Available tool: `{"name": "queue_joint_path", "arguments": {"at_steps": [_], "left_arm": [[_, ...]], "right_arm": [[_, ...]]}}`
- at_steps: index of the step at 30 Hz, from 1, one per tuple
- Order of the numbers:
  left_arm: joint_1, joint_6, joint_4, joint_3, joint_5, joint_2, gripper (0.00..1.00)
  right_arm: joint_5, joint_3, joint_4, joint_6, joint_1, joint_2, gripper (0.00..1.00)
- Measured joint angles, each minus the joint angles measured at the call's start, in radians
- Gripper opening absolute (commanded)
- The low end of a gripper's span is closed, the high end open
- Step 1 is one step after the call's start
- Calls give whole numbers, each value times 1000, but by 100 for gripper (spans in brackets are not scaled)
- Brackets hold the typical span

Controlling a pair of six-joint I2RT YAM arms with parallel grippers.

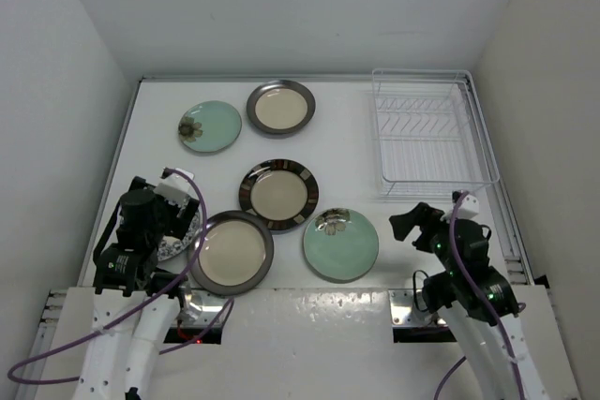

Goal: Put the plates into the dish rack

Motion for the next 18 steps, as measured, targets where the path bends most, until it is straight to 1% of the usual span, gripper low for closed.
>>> {"name": "queue_joint_path", "arguments": {"at_steps": [4,7,9,10,11,14,16,18], "left_arm": [[0,0,0,0,2,0,99],[0,12,-2,3,24,3,99],[0,40,-32,43,60,36,99],[0,49,-55,85,77,73,99],[0,59,-79,144,94,121,99],[0,84,-168,377,154,337,99],[1,94,-218,497,209,475,99],[1,97,-256,550,265,567,99]], "right_arm": [[16,17,-38,14,0,39,100],[20,96,-48,8,0,84,100],[-21,182,-24,-29,-1,153,100],[-51,230,-27,-47,-1,201,94],[-91,295,-41,-70,-1,274,83],[-174,428,-44,-100,2,512,78],[-208,410,-29,-99,9,598,73],[-238,311,-20,-72,16,615,72]]}}
